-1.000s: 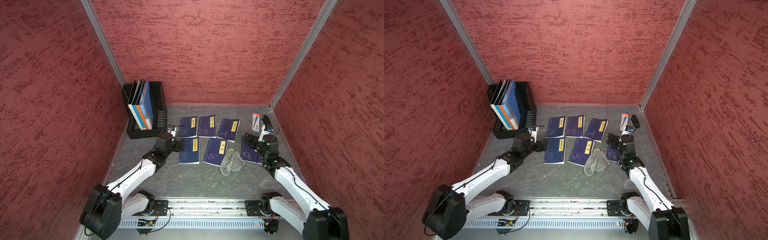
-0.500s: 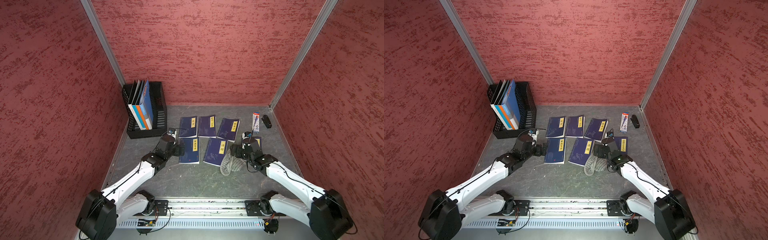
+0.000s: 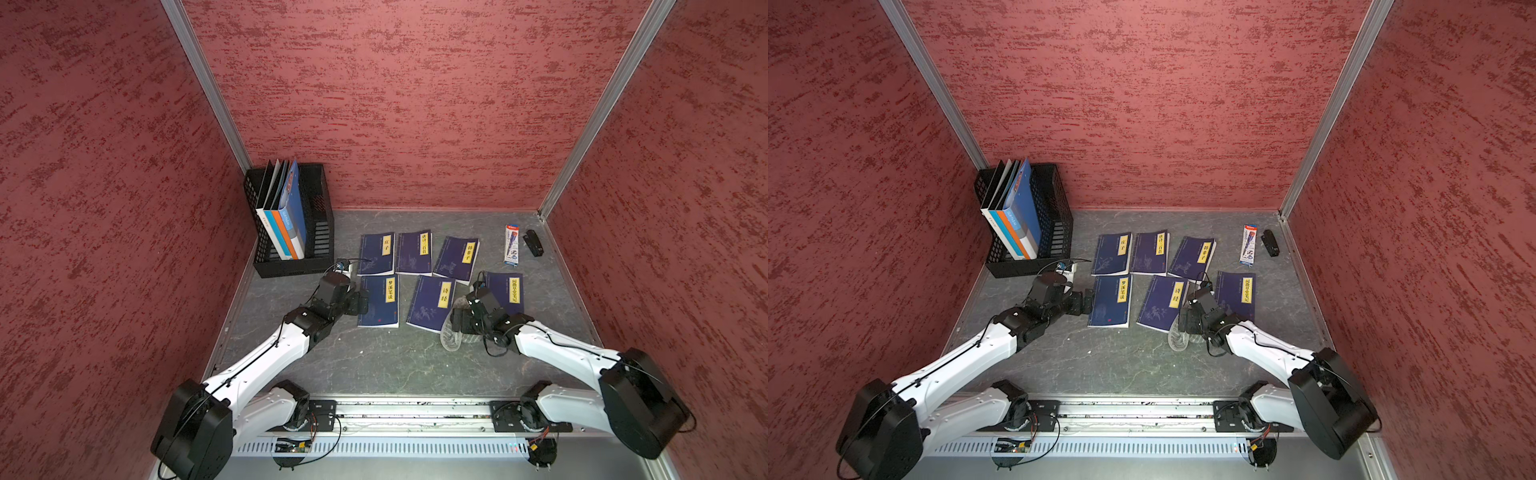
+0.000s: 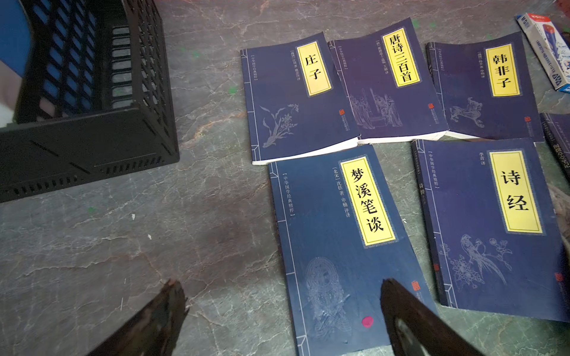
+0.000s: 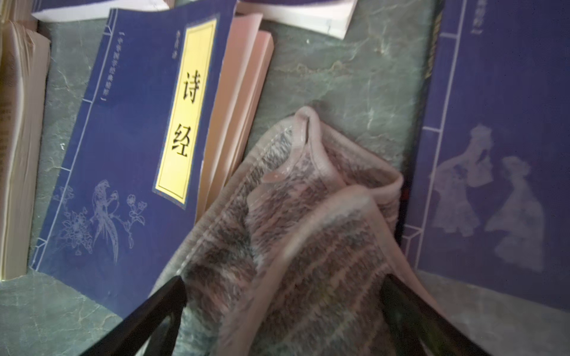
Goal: Wipe the cover of the book
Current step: Pick up the cleaning item at the center of the board.
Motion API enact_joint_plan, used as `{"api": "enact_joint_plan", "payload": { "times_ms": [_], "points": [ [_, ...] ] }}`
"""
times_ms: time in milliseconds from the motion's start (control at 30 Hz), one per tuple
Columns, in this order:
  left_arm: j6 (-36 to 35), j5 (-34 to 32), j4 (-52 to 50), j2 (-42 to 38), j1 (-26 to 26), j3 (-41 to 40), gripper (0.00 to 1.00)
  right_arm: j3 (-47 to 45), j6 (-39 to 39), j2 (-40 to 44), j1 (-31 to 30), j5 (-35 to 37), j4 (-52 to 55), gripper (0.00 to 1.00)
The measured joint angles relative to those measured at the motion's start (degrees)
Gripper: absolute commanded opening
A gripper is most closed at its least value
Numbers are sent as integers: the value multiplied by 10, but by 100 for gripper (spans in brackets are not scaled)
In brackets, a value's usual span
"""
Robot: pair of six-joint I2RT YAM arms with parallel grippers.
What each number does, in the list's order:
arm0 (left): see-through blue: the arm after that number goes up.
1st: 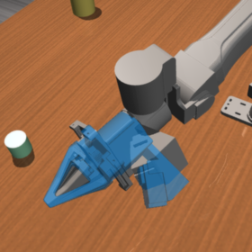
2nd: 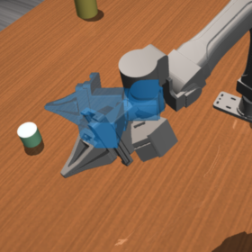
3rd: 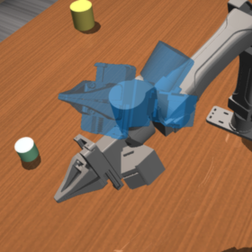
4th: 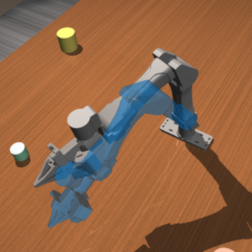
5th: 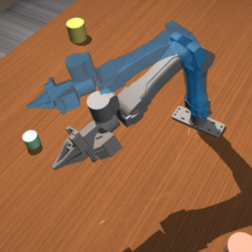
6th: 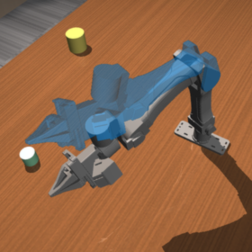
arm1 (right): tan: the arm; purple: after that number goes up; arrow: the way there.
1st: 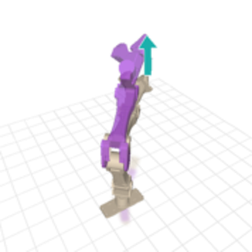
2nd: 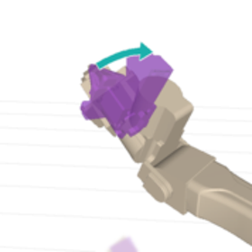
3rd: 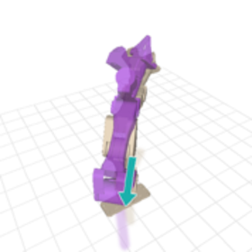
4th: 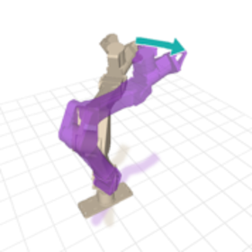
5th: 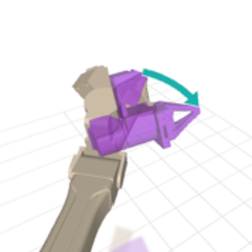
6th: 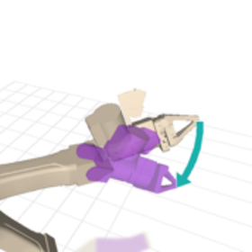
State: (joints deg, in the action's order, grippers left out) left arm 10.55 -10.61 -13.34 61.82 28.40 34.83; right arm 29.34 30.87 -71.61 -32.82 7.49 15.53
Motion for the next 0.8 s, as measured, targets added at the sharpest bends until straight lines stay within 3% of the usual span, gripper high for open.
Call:
{"api": "enact_joint_plan", "payload": {
  "times_ms": [200,467,800],
  "points": [
    [0,0,-2,6,0,0,100,-12,12,-23,-7,-5,-30,95],
    [0,1,-4,10,-2,0,100,-20,27,-42,-8,11,-79,68],
    [2,13,-12,31,-4,0,100,-33,49,-19,-10,14,-56,30]
  ]
}}
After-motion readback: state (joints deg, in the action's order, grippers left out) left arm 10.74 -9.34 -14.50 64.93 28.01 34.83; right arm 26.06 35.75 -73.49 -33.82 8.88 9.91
